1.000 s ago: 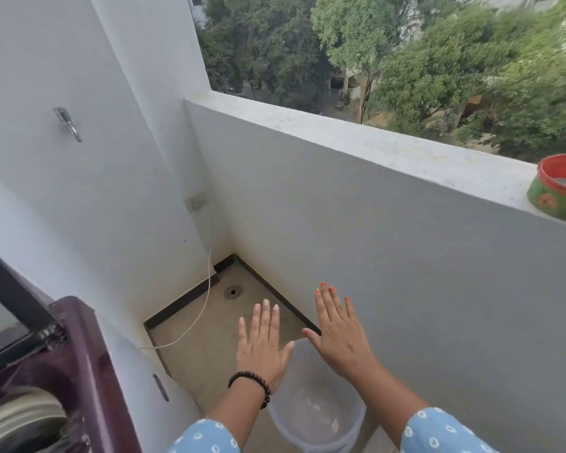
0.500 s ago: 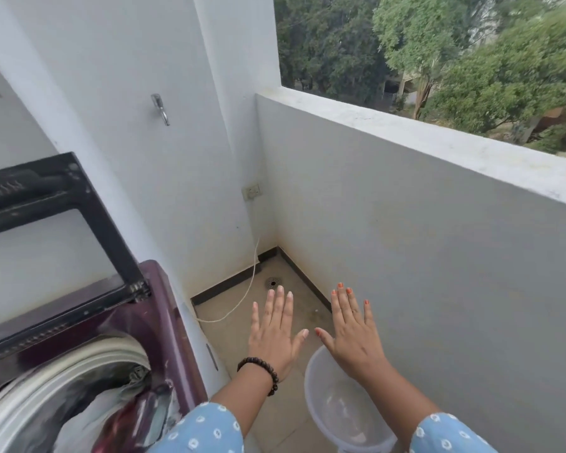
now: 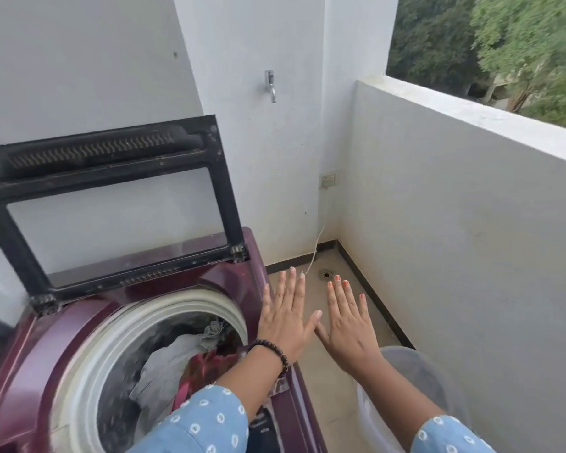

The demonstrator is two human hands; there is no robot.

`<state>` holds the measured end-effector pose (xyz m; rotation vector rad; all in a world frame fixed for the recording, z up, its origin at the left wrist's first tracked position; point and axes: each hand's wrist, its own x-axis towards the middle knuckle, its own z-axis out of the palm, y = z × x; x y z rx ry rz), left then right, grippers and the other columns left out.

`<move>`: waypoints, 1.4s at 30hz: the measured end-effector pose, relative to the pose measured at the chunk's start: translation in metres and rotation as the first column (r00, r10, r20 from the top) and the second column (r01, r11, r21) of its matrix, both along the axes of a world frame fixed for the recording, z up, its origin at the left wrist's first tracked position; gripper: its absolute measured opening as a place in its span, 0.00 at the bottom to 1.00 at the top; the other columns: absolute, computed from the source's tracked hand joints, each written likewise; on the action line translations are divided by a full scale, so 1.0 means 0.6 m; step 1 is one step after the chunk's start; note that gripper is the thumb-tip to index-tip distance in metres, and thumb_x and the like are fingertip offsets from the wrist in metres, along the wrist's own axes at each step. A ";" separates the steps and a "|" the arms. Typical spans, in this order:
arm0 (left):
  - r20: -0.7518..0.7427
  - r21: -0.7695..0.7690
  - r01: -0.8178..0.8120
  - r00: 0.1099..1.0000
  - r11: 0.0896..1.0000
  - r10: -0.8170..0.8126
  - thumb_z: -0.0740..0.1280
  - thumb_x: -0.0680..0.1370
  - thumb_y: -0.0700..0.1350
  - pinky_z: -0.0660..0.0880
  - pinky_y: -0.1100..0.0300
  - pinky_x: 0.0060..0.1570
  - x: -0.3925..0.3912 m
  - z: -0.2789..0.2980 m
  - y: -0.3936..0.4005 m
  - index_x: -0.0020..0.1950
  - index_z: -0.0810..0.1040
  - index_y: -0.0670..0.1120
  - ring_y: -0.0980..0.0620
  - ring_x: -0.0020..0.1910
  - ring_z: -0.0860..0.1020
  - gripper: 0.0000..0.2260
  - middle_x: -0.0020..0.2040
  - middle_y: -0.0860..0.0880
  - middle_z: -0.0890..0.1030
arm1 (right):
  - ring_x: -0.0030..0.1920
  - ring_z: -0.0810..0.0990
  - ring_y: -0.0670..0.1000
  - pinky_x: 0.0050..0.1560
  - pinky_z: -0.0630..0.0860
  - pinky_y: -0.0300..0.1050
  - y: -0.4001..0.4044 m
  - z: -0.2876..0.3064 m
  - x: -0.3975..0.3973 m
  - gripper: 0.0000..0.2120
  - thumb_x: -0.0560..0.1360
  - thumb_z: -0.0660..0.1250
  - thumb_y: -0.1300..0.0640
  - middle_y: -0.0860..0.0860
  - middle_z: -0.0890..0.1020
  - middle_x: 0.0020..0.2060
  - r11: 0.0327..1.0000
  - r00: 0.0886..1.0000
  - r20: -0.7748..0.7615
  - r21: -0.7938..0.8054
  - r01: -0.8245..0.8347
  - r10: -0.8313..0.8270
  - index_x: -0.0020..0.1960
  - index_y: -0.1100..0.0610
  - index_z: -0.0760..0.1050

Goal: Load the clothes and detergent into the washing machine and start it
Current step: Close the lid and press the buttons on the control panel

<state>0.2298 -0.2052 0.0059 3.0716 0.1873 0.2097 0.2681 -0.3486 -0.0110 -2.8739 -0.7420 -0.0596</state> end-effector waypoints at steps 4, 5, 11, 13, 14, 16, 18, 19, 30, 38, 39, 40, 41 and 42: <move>-0.047 -0.027 -0.063 0.997 0.998 0.062 0.34 0.79 0.64 0.39 0.46 0.72 -0.044 0.006 0.066 0.79 0.45 0.45 0.43 0.78 0.44 0.35 0.80 0.45 0.46 | 0.75 0.27 0.53 0.74 0.29 0.53 0.064 0.018 -0.030 0.47 0.65 0.16 0.30 0.52 0.29 0.75 0.996 0.992 -0.088 -0.020 -0.089 0.087 0.77 0.56 0.29; -0.090 -0.023 -0.097 0.992 0.995 0.094 0.35 0.80 0.64 0.44 0.45 0.71 -0.055 0.006 0.083 0.79 0.50 0.44 0.42 0.78 0.49 0.35 0.80 0.44 0.51 | 0.75 0.27 0.53 0.73 0.29 0.53 0.083 0.021 -0.037 0.47 0.65 0.16 0.30 0.52 0.30 0.76 0.994 0.990 -0.094 -0.028 -0.104 0.101 0.77 0.56 0.29; -0.129 -0.087 -0.200 0.974 0.976 0.188 0.32 0.76 0.62 0.35 0.46 0.76 -0.118 -0.017 0.163 0.79 0.41 0.45 0.46 0.79 0.41 0.35 0.80 0.46 0.42 | 0.76 0.31 0.54 0.72 0.30 0.52 0.173 0.017 -0.069 0.48 0.66 0.19 0.28 0.52 0.33 0.76 0.978 0.978 -0.066 -0.051 -0.202 0.198 0.77 0.57 0.31; -0.154 -0.113 -0.244 0.962 0.963 0.226 0.26 0.71 0.61 0.29 0.48 0.72 -0.145 -0.021 0.184 0.76 0.30 0.48 0.49 0.76 0.31 0.35 0.77 0.50 0.31 | 0.76 0.32 0.54 0.73 0.31 0.53 0.199 0.008 -0.084 0.43 0.72 0.28 0.29 0.52 0.36 0.77 0.974 0.974 -0.057 -0.041 -0.222 0.219 0.78 0.57 0.34; -0.162 -0.107 -0.262 0.956 0.959 0.243 0.25 0.69 0.60 0.29 0.48 0.72 -0.154 -0.021 0.193 0.75 0.29 0.48 0.50 0.75 0.29 0.35 0.76 0.50 0.30 | 0.77 0.34 0.54 0.73 0.33 0.53 0.207 0.004 -0.090 0.41 0.75 0.33 0.31 0.53 0.38 0.77 0.974 0.973 -0.047 -0.023 -0.227 0.226 0.78 0.57 0.36; -0.191 -0.097 -0.289 0.944 0.952 0.268 0.24 0.69 0.59 0.29 0.48 0.72 -0.176 -0.029 0.211 0.74 0.28 0.48 0.50 0.73 0.27 0.34 0.76 0.51 0.29 | 0.77 0.36 0.55 0.73 0.35 0.53 0.227 -0.007 -0.106 0.39 0.76 0.36 0.32 0.53 0.41 0.78 0.968 0.968 -0.046 -0.017 -0.249 0.248 0.78 0.57 0.38; -0.202 -0.107 -0.305 0.939 0.946 0.280 0.24 0.69 0.59 0.29 0.48 0.72 -0.192 -0.041 0.228 0.73 0.28 0.48 0.50 0.73 0.27 0.34 0.76 0.51 0.29 | 0.78 0.40 0.56 0.75 0.40 0.55 0.243 -0.014 -0.120 0.39 0.77 0.35 0.32 0.54 0.44 0.78 0.965 0.965 -0.037 -0.024 -0.260 0.259 0.78 0.57 0.40; -0.204 -0.112 -0.310 0.937 0.944 0.283 0.25 0.69 0.60 0.29 0.48 0.72 -0.198 -0.045 0.235 0.73 0.28 0.48 0.50 0.73 0.27 0.34 0.76 0.51 0.29 | 0.78 0.44 0.56 0.76 0.45 0.57 0.249 -0.015 -0.126 0.39 0.78 0.37 0.32 0.54 0.47 0.78 0.966 0.966 -0.025 -0.017 -0.258 0.258 0.78 0.58 0.43; -0.214 -0.123 -0.334 0.928 0.935 0.304 0.26 0.70 0.62 0.30 0.47 0.73 -0.253 -0.062 0.316 0.75 0.30 0.48 0.49 0.75 0.29 0.35 0.76 0.50 0.30 | 0.78 0.47 0.56 0.77 0.37 0.53 0.335 -0.022 -0.170 0.39 0.78 0.41 0.34 0.56 0.53 0.78 0.950 0.952 -0.038 -0.057 -0.306 0.304 0.79 0.61 0.52; -0.181 -0.076 -0.350 0.926 0.934 0.332 0.26 0.71 0.61 0.28 0.48 0.72 -0.286 -0.062 0.385 0.74 0.29 0.48 0.49 0.73 0.28 0.34 0.76 0.49 0.31 | 0.74 0.63 0.56 0.73 0.55 0.57 0.411 -0.033 -0.194 0.37 0.77 0.51 0.36 0.58 0.67 0.74 0.941 0.945 -0.019 -0.083 -0.328 0.328 0.74 0.63 0.65; -0.184 -0.076 -0.348 0.926 0.934 0.330 0.27 0.71 0.62 0.28 0.48 0.71 -0.289 -0.065 0.392 0.75 0.30 0.48 0.48 0.73 0.28 0.34 0.77 0.49 0.32 | 0.75 0.60 0.56 0.75 0.55 0.58 0.416 -0.036 -0.196 0.37 0.78 0.51 0.36 0.58 0.65 0.75 0.939 0.943 -0.018 -0.084 -0.334 0.333 0.75 0.63 0.62; -0.179 -0.074 -0.358 0.923 0.931 0.341 0.29 0.73 0.62 0.28 0.49 0.72 -0.293 -0.068 0.401 0.75 0.32 0.47 0.48 0.74 0.30 0.34 0.77 0.48 0.34 | 0.76 0.57 0.56 0.76 0.55 0.58 0.426 -0.039 -0.198 0.38 0.78 0.50 0.35 0.57 0.62 0.76 0.937 0.941 -0.018 -0.081 -0.339 0.339 0.76 0.62 0.58; -0.170 -0.064 -0.368 0.920 0.928 0.353 0.34 0.75 0.62 0.30 0.49 0.74 -0.298 -0.072 0.409 0.77 0.37 0.46 0.47 0.76 0.36 0.34 0.79 0.47 0.40 | 0.77 0.56 0.56 0.75 0.55 0.58 0.434 -0.042 -0.201 0.38 0.78 0.49 0.35 0.57 0.60 0.77 0.938 0.941 -0.014 -0.078 -0.338 0.338 0.77 0.62 0.57; -0.178 -0.053 -0.378 0.914 0.924 0.364 0.40 0.78 0.61 0.36 0.47 0.76 -0.302 -0.073 0.417 0.78 0.45 0.45 0.45 0.78 0.44 0.33 0.80 0.44 0.49 | 0.76 0.56 0.56 0.73 0.56 0.58 0.443 -0.044 -0.202 0.38 0.78 0.49 0.35 0.57 0.61 0.76 0.938 0.941 -0.008 -0.075 -0.338 0.339 0.76 0.62 0.57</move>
